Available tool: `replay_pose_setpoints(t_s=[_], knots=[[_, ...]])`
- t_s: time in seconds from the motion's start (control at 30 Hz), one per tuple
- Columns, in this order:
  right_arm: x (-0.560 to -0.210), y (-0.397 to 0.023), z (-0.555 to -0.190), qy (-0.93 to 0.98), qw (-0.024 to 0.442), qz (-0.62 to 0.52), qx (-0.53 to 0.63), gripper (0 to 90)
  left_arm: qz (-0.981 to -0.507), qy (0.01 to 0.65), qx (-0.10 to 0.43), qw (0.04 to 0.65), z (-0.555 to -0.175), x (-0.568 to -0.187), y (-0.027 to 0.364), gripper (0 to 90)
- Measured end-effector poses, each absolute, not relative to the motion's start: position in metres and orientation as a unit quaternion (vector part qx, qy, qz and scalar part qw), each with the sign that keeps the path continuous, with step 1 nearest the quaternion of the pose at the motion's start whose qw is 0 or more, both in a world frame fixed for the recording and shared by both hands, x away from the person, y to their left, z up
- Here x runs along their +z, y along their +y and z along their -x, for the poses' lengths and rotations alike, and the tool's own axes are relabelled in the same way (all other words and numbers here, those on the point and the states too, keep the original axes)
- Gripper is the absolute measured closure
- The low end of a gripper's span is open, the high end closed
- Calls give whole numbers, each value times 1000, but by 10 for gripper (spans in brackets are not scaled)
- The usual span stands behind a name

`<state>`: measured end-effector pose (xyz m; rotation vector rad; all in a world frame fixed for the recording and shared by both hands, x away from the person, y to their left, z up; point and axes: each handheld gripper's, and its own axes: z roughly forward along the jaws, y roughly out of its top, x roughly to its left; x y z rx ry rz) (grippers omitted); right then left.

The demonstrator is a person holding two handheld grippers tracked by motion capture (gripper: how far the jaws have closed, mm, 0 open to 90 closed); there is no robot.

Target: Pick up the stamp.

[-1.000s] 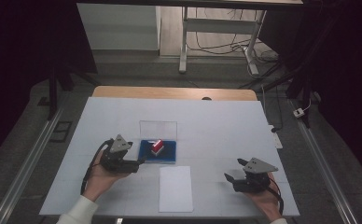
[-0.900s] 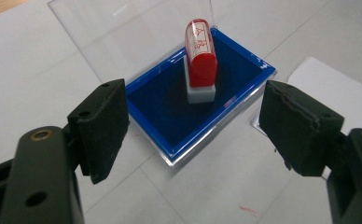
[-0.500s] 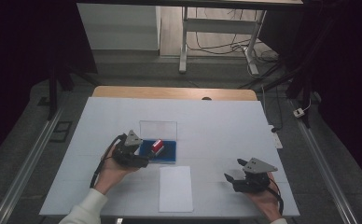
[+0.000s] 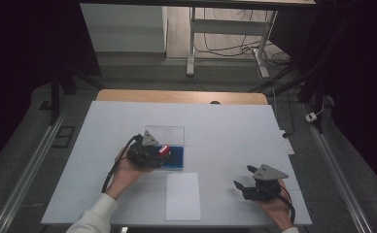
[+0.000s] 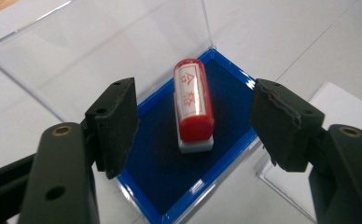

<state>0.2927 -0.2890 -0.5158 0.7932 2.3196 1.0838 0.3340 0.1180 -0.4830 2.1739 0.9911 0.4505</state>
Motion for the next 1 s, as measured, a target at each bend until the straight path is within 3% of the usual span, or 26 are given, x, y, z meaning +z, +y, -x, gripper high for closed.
replay_pose_setpoints(t_s=[1.0], knots=[[-518,-289,-293,846,231,-288,385,244,-841,387,168,340,-350,-497,105,583]])
